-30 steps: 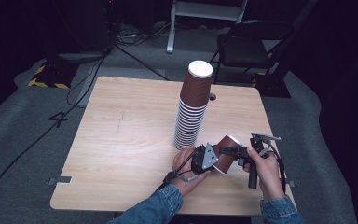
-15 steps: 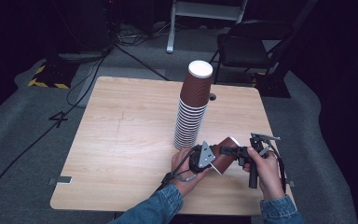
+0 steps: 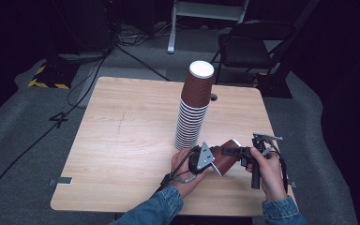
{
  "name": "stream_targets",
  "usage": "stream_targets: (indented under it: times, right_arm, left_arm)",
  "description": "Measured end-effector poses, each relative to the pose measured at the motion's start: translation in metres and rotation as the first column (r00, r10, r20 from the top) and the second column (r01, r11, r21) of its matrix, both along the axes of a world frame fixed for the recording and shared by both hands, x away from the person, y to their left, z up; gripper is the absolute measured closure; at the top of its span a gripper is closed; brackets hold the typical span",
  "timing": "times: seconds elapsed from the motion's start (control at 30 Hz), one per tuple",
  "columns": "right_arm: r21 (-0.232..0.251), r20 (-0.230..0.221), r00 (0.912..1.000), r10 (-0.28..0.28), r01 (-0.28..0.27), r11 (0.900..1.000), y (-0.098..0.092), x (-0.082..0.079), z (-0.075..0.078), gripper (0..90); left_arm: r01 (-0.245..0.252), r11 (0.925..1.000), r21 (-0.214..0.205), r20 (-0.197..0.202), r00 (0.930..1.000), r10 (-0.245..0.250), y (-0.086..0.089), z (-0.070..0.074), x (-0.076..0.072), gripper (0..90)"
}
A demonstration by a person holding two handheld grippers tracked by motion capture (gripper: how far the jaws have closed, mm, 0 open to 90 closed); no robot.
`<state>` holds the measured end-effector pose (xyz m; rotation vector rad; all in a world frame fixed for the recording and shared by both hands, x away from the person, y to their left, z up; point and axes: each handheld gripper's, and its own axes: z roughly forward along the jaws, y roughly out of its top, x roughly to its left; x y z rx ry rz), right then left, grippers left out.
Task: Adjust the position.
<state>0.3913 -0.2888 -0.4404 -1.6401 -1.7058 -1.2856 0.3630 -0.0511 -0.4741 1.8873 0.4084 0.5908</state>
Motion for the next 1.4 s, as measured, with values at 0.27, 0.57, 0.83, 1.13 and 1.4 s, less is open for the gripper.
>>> stream_targets:
  times: [0.27,0.57,0.83,1.13,1.4]
  right_arm:
    - [-0.012,0.019,0.9993,-0.032,0.032,0.9994,-0.006,0.0,0.003,10.9]
    - [-0.015,0.115,0.9891,-0.092,0.094,0.9954,-0.012,-0.002,0.009,15.2]
    - [-0.003,0.169,0.9798,-0.107,0.109,0.994,-0.016,-0.002,0.017,15.2]
    - [-0.015,0.181,0.9796,-0.088,0.092,0.9956,-0.015,-0.002,0.016,15.2]
    - [-0.021,0.172,0.9821,-0.077,0.082,0.9964,-0.016,-0.002,0.015,15.2]
  left_arm:
    - [0.008,0.9997,0.021,-0.001,1.0,-0.008,0.003,0.003,-0.003,83.9]
    - [0.009,0.9987,0.049,-0.016,0.9998,-0.008,0.02,0.015,-0.006,85.3]
    - [-0.003,0.9922,0.125,-0.058,0.9983,0.01,0.05,0.033,-0.011,85.8]
    - [0.004,0.9928,0.12,-0.176,0.9843,0.017,0.085,0.061,-0.012,85.8]
    - [-0.018,0.9846,0.174,-0.26,0.9636,0.063,0.111,0.085,-0.019,85.9]
